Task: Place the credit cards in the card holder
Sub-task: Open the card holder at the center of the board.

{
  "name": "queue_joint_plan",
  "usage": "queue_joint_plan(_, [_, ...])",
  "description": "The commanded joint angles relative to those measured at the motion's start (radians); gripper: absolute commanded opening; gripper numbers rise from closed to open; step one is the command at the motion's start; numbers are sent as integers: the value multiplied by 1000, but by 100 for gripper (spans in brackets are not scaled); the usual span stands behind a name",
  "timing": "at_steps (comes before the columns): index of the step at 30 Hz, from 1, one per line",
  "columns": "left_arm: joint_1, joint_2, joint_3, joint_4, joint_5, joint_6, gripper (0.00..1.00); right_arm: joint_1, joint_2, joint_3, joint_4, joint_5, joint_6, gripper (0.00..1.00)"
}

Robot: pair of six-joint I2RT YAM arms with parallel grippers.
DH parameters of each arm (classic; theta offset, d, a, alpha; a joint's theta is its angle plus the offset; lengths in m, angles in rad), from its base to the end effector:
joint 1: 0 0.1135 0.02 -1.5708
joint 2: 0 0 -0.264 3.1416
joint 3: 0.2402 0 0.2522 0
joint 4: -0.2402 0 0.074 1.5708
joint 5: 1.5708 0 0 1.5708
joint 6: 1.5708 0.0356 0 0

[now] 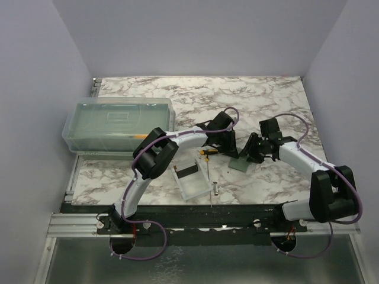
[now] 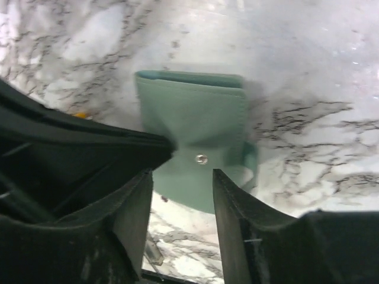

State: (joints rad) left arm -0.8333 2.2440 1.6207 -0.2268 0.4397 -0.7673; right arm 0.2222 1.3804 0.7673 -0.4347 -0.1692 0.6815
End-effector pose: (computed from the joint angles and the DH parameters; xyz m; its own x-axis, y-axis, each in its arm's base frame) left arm 0.3173 -0.3718 0.1458 -0.9597 0.1222 -0.2530 0.2673 0.6744 -0.6883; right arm 0.2517 0.0630 0.1863 -0.8448 0.4458 -0.2960 0.2999 0.8526 0.4279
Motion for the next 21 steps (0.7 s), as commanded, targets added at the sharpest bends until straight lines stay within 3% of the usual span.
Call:
queue_joint_plan(1, [7, 31, -21, -65, -23, 23, 10, -60, -39, -91, 82, -11, 29, 51])
queue_joint_plan(15, [7, 6, -25, -65, -29, 40, 11, -112, -20, -202, 266, -164, 52, 55])
queue_joint_plan(21, [7, -70, -53, -66, -76, 66, 22, -126, -26, -226, 270, -158, 41, 55])
